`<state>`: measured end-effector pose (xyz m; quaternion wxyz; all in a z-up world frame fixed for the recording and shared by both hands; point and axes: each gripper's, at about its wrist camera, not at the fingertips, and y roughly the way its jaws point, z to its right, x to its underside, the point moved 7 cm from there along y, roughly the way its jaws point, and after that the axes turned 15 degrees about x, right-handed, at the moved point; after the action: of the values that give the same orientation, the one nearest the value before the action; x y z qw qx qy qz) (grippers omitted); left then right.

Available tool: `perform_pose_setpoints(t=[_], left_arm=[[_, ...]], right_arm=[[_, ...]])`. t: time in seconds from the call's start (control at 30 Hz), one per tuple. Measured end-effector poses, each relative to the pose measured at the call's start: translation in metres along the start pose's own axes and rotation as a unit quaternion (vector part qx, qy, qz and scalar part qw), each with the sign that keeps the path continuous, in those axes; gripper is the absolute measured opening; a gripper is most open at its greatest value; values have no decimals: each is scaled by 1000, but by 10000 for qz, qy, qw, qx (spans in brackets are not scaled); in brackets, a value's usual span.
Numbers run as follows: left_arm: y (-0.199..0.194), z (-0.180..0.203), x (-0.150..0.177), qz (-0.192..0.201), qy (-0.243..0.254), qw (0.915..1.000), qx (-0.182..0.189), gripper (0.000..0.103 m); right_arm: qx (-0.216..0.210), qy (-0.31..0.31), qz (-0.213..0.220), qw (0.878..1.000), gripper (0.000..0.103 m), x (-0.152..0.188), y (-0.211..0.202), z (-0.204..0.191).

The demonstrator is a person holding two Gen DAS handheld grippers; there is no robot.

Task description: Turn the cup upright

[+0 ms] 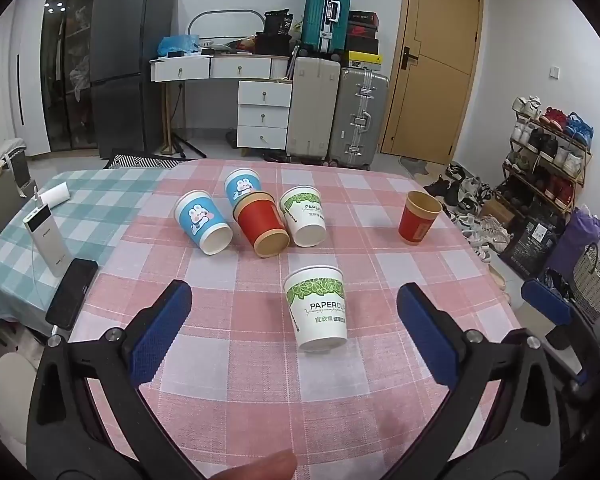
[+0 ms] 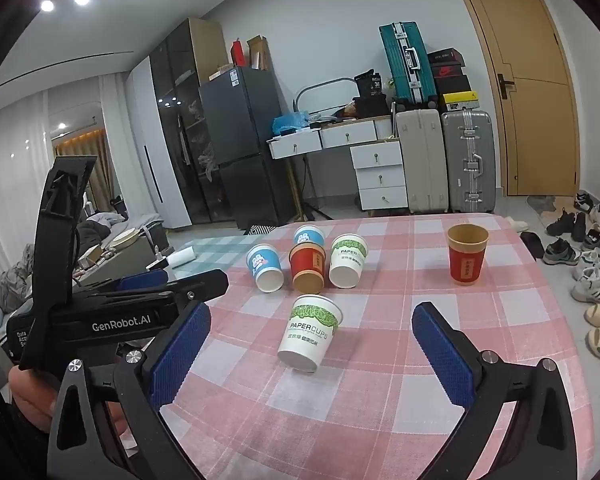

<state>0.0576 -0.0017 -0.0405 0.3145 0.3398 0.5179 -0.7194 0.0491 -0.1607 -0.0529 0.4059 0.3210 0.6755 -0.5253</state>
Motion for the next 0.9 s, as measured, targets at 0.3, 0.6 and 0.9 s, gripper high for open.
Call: perform_pose_setpoints(t=[0.3,0.6,0.9], left_arm=[[-1,1,-2,86,-91,9999,54,103],[4,-8,-3,59,-291,9995,82,103],[5,-6,-1,70,-263,9995,135,103]], right_arm=[[8,39,8,10000,103,4,3,1],[30,89,-24,10000,103,2,3,2],[-10,159,-25,9999,103,2,3,3]])
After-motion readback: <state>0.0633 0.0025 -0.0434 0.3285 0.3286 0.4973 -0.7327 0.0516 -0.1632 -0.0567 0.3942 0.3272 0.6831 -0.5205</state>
